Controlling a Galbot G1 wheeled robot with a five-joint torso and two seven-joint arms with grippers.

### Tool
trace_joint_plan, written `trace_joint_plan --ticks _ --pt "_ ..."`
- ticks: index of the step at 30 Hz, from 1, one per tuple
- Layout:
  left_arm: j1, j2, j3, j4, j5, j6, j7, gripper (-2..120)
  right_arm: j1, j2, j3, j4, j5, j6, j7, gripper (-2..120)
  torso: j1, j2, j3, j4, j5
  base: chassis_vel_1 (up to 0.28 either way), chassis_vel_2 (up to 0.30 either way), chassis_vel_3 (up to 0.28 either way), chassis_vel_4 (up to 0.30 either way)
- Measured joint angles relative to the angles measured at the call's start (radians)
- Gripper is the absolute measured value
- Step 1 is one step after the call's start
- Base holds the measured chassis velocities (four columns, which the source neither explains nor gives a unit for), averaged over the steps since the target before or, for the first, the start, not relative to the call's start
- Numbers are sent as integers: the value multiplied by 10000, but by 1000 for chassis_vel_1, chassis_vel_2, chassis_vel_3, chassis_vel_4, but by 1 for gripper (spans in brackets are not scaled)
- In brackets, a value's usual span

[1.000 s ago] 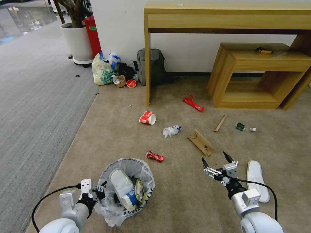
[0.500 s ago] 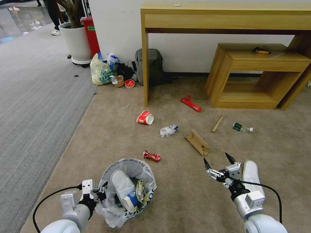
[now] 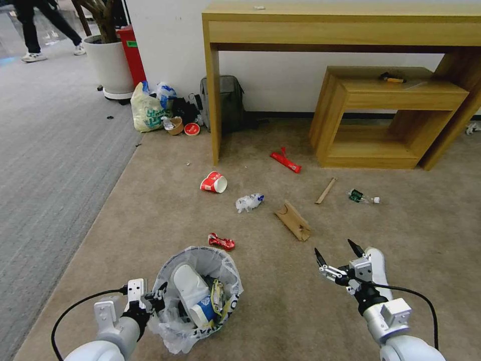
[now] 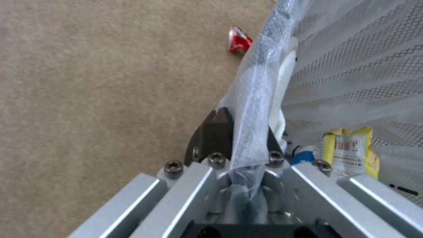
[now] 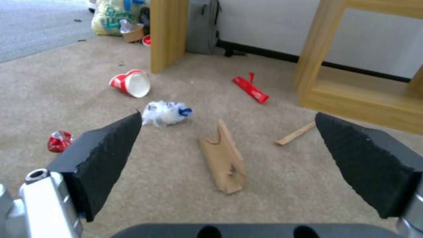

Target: Pick up the trash bin and place the garbage on the floor into it.

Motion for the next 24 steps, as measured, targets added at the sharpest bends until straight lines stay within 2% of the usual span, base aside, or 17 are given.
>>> trace_joint_plan --ticks 24 --pt "48 0 41 46 8 -92 48 0 -201 10 -26 -61 -57 80 -82 100 0 0 0 0 0 -157 -155 151 151"
